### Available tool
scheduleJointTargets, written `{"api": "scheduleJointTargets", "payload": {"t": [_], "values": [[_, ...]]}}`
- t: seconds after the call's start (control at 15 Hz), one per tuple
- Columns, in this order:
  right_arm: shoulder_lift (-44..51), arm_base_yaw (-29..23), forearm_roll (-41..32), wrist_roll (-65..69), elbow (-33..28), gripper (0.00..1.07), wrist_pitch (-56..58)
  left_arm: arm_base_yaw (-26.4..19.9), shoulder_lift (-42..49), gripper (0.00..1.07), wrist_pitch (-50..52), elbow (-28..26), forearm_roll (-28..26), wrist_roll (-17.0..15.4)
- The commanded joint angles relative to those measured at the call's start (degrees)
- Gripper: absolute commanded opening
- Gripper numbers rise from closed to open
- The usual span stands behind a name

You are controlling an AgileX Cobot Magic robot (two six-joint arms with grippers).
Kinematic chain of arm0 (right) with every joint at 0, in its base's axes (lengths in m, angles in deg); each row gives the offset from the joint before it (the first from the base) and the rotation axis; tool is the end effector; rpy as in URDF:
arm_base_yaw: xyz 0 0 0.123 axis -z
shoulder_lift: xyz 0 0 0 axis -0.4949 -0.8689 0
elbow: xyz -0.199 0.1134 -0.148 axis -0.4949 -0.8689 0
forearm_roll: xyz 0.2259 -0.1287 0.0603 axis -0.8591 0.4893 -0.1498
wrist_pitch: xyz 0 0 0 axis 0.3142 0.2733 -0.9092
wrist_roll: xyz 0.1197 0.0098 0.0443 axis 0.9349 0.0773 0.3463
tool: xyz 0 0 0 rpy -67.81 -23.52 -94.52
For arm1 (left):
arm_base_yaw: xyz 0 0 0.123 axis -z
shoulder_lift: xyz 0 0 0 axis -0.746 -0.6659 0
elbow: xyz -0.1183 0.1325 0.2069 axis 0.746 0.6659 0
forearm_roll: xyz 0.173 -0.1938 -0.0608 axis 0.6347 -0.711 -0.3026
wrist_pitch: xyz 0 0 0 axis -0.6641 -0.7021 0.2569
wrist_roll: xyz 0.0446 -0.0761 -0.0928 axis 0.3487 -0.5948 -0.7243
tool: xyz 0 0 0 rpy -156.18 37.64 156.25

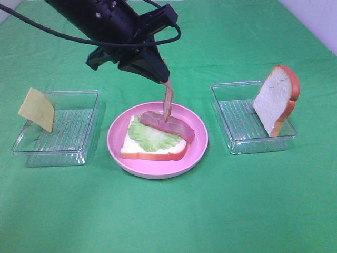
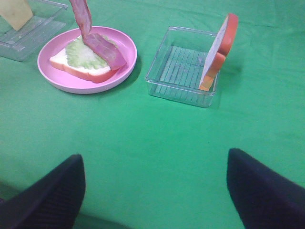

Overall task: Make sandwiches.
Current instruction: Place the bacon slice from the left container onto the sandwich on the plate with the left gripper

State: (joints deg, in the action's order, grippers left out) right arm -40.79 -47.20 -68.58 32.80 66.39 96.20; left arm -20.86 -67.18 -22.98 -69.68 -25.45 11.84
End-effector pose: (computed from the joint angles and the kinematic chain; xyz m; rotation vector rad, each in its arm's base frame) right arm 0.0490 0.0191 0.2695 -0.4293 1.9960 0.1550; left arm 0.3576 -0.2612 0.2229 0.3456 2.7123 -1.0044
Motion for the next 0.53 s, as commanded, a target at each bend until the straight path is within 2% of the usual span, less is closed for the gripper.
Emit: {"api": "scheduleJointTargets", "payload": {"t": [0.07, 0.13, 0.2, 0.27, 0.4, 0.47, 0.53], "values": [[1.3, -0.2, 0.2, -0.2, -0.2, 0.75, -0.5, 0.3, -3.8, 0.00, 0.9, -0.2, -13.3, 8.2], [1.3, -0.2, 0.2, -0.2, -0.2, 0.75, -0.5, 0.3, -5.4, 0.00, 0.7, -0.2, -17.1, 11.2], [1.3, -0.2, 0.2, -0.2, -0.2, 0.75, -0.5, 0.3, -6.5, 0.00, 0.5, -0.2, -18.3, 12.8], [1.3, -0.2, 0.2, -0.2, -0.2, 0.75, -0.5, 0.1, -7.9, 0.00, -0.7, -0.2, -16.6, 13.8], [1.3, -0.2, 0.2, -0.2, -0.2, 0.75, -0.5, -1.3, -9.4, 0.00, -2.4, -0.1, -9.7, 11.3], [1.3, -0.2, 0.2, -0.2, -0.2, 0.75, -0.5, -1.5, -9.6, 0.00, -2.4, -0.1, -8.0, 10.4], [1.3, -0.2, 0.2, -0.2, -0.2, 0.75, -0.5, -2.3, -9.7, 0.00, -1.9, -0.1, -3.4, 7.8]]}}
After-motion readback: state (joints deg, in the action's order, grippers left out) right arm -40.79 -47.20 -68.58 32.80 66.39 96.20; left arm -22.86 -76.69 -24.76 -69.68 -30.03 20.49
